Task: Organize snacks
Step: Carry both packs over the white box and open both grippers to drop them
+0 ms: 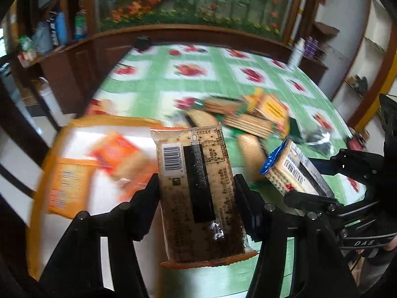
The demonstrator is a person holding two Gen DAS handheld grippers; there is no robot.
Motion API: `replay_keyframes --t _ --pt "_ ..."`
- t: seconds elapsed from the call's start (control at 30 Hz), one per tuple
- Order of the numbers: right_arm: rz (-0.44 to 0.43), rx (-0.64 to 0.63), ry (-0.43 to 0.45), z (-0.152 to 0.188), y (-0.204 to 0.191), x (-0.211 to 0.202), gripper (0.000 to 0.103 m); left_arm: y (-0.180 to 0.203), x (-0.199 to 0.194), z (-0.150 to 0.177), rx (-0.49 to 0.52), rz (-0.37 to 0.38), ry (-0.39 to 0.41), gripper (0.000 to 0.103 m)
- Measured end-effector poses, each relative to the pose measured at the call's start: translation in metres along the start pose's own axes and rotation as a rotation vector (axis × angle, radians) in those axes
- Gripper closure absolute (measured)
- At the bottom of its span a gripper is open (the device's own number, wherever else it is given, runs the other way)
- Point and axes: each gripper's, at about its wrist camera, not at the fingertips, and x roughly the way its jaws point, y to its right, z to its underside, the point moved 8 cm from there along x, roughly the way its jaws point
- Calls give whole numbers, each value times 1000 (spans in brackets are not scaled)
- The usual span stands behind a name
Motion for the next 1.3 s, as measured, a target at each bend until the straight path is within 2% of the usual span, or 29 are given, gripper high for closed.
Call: replay_keyframes --t 0.23,0.47,0.7,0.83,0.93,1.03,1.07,1.1,1.17,1.23,1.3 --pt "-111 -45 9 -57 -51 40 49 -89 -7 5 -93 -127 -5 43" --pt "-166 -60 -47 -87 -88 96 49 -137 12 21 -157 -181 -57 43" --pt "-185 -20 -98 -99 -103 135 49 -160 27 30 -185 -222 -85 43" --pt "-182 11 -141 -92 -105 153 49 -163 31 31 -183 -228 -91 43" --pt "-197 31 -137 -89 -106 157 47 -164 32 29 -175 -248 -84 43" --pt "-234 92 -134 -91 -102 154 43 -162 33 28 -170 -264 -82 42" --pt "-254 113 -132 -92 -102 152 37 -162 33 28 -170 -267 -81 42" --pt "-282 134 -125 -93 -102 149 32 -162 34 28 -171 -273 -84 41" --pt "-299 151 -115 -94 -100 146 31 -164 34 29 -176 -283 -89 36" --pt "-266 138 -126 -92 -98 142 31 -164 32 28 -178 -288 -80 33" --pt "-268 128 -119 -89 -97 135 31 -163 26 25 -174 -298 -63 27"
